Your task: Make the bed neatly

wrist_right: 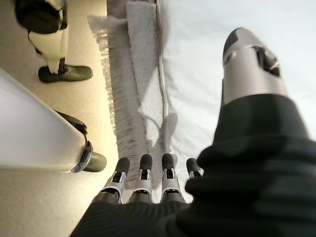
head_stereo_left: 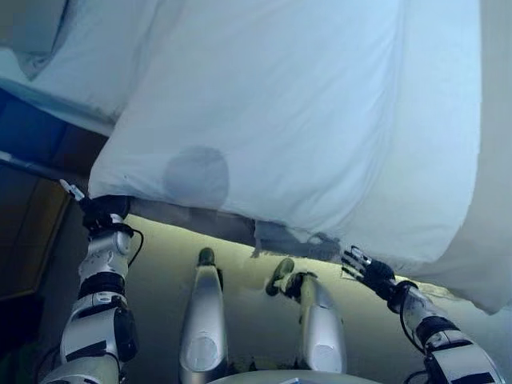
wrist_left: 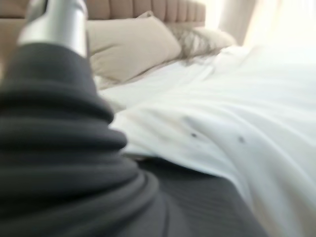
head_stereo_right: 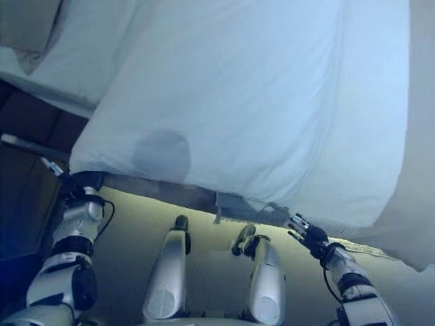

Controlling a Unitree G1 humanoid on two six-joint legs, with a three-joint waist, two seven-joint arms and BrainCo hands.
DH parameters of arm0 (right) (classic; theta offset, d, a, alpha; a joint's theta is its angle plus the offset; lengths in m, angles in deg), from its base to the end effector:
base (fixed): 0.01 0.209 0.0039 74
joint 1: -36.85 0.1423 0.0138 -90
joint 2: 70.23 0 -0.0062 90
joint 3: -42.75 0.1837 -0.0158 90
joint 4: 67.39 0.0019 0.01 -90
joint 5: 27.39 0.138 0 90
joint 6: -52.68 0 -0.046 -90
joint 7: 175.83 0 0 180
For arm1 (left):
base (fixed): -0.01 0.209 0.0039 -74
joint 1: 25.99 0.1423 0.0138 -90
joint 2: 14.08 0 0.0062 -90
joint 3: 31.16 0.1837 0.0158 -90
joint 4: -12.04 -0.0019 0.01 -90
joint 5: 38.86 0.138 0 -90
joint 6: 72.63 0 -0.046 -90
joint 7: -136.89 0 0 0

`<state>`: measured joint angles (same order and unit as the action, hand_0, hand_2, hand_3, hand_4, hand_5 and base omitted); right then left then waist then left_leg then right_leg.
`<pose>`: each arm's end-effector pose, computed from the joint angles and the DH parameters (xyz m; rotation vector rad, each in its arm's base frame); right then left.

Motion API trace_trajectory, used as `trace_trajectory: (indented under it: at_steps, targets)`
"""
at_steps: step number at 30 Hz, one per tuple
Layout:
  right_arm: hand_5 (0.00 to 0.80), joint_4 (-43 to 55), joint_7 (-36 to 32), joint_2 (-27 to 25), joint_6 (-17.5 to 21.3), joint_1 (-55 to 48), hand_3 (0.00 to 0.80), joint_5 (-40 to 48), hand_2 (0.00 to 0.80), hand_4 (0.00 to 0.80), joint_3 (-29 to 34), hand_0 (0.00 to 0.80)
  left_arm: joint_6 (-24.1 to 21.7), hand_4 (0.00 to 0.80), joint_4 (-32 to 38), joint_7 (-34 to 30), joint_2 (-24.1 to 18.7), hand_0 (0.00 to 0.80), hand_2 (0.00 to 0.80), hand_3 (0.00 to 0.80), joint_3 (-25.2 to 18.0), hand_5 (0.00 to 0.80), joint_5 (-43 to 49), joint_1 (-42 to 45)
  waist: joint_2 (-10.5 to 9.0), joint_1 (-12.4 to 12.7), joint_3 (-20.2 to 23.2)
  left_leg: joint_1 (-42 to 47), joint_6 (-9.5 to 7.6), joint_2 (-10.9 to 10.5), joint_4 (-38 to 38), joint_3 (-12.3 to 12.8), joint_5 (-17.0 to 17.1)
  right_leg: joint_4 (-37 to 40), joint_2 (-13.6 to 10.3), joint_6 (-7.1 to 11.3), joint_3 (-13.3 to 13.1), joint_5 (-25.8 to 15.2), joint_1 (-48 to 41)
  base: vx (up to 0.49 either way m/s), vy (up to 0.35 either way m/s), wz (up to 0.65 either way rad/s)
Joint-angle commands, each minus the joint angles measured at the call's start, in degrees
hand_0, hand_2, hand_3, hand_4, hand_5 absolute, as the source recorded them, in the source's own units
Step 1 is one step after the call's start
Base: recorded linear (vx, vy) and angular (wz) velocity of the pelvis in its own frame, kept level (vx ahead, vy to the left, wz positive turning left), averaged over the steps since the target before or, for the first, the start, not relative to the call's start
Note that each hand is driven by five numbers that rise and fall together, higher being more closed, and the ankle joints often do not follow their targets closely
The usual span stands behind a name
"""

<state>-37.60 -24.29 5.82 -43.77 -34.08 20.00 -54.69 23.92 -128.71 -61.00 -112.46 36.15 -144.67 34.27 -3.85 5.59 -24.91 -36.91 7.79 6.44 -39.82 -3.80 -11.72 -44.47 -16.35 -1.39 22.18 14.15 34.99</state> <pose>0.2092 -0.2944 -0.0238 0.4335 0.6072 0.0543 0.2712 0.2963 0.0525 -1.6444 -0.3852 0.2155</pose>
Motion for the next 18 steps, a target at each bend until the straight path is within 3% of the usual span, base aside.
trace_trajectory:
  at_steps: [1, 9, 12, 18]
  targets:
    - [0.0, -0.7, -2.5, -2.6, 0.9, -1.2, 0.0, -1.0, 0.0, 0.0, -0.4, 0.0, -17.7, 0.0, 0.8, -2.8, -13.2, 0.0, 0.0, 0.0, -14.1, 0.0, -7.2, 7.6, -0.72, 5.2, 2.6, -1.7, -7.22, -4.2, -4.1, 3.3, -4.7, -1.2, -0.1, 4.16, -7.2, 0.6, -0.2, -0.078, 0.135, -0.08]
    - [0.0, -2.9, -5.3, -6.7, 0.7, -0.6, 0.0, -3.1, 0.0, 0.0, 0.4, 0.0, -18.5, 0.0, -2.5, -0.1, -18.9, 0.0, 0.0, 0.0, -21.1, 0.0, -7.2, 12.5, 0.94, 6.2, 1.9, -4.7, -7.34, -3.9, -8.0, 3.4, -5.9, -5.4, -1.4, 3.96, -7.8, 2.0, 3.1, -0.074, 0.108, -0.04]
    - [0.0, -2.8, -6.9, -7.9, 0.3, -0.2, 0.0, -4.3, 0.0, 0.0, 0.2, 0.0, -16.4, 0.0, -5.2, -0.6, -21.9, 0.0, 0.0, 0.0, -22.7, 0.0, -7.2, 13.4, 1.31, 6.4, 2.0, -5.5, -7.46, -4.0, -9.5, 3.3, -6.5, -6.9, -1.8, 3.82, -8.1, 2.7, 4.0, -0.056, 0.079, -0.02]
    - [0.0, -3.2, -7.4, -8.6, 1.0, -0.6, 0.0, -5.4, 0.0, 0.0, -0.3, 0.0, -13.6, 0.0, -8.8, -0.6, -26.3, 0.0, 0.0, 0.0, -23.3, 0.0, -7.2, 13.6, 1.32, 6.5, 2.5, -7.0, -7.7, -3.7, -11.4, 3.0, -7.1, -8.8, -2.2, 4.01, -8.3, 3.1, 5.4, -0.014, 0.022, -0.03]
